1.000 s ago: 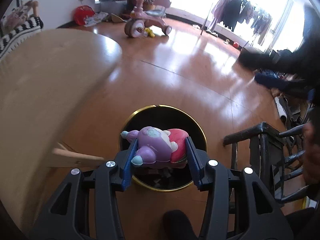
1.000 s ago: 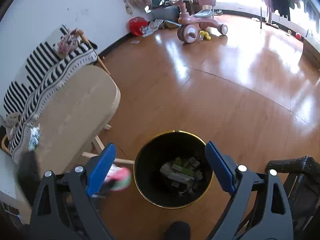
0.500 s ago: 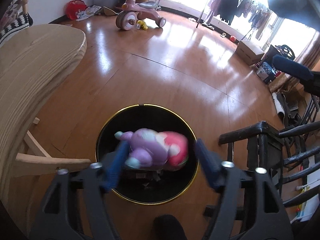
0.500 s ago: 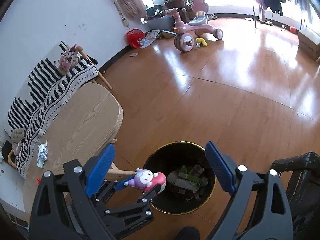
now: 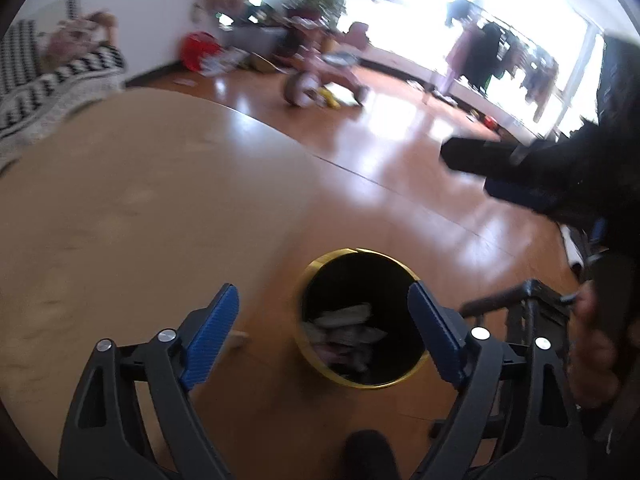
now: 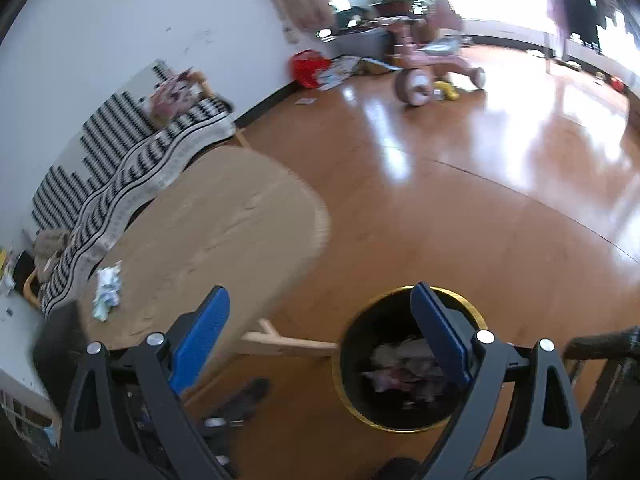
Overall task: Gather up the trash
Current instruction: 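Grasp the crumpled foil with the right gripper while the left grasps a green plastic piece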
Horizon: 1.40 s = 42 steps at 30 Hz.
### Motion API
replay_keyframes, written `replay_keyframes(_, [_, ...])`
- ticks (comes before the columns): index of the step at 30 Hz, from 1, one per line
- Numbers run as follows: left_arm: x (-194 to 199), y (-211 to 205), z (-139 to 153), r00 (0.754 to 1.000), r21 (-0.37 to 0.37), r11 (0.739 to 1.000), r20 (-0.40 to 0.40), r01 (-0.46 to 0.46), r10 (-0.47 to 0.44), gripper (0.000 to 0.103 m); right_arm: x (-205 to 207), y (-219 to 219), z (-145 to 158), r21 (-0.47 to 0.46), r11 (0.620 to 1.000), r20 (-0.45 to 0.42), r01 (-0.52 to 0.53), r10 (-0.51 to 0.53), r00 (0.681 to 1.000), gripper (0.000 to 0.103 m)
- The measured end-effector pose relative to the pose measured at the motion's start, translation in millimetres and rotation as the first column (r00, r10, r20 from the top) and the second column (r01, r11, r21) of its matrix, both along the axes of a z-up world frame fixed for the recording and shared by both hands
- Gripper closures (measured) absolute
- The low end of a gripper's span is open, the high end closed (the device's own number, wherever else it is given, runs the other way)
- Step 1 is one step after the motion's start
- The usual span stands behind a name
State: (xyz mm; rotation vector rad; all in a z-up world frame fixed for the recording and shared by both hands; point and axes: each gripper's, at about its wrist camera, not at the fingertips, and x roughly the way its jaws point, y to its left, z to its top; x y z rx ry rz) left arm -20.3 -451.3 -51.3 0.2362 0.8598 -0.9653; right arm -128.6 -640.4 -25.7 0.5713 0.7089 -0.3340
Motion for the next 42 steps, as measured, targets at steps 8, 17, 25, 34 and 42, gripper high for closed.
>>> replay_keyframes(8, [62.4,172.2,31.3,0.959,0.027,0.963,0.109,-0.267,0.262,0.013,86.9,113.2,13.5,-0.052,0.98,-0.015,-0.193,0.192,0.981,0.014])
replay_keyframes(17, [131.6,312.1,21.4,0.86,0.05,0.86,0.087,-0.507,0.502,0.013,186.1,241.9,12.4,-0.1,0.914,-0.031,-0.393,0.392,0.92,0.014])
replay_keyframes(25, [168.0,332.6,3.7,0.857,0.074,0.854,0.071,-0.515,0.511,0.013,264.6,316.8,-20.2,-0.152,0.864,-0.108,-0.481,0.469,0.877,0.014])
replay_keyframes(34, [190.0,328.8,-13.1,0.865,0.073,0.862,0.019,-0.501,0.502,0.013,318.6,329.8,-54.0,-0.095,0.866,-0.124,-0.492,0.48,0.869,0.023])
replay_keyframes(42, [209.4,312.8,-19.7,0.863,0.064,0.861,0.01,-0.504,0.504,0.013,327.4,330.7,-63.5,-0.092,0.836,-0.136,-0.542,0.528,0.838,0.078])
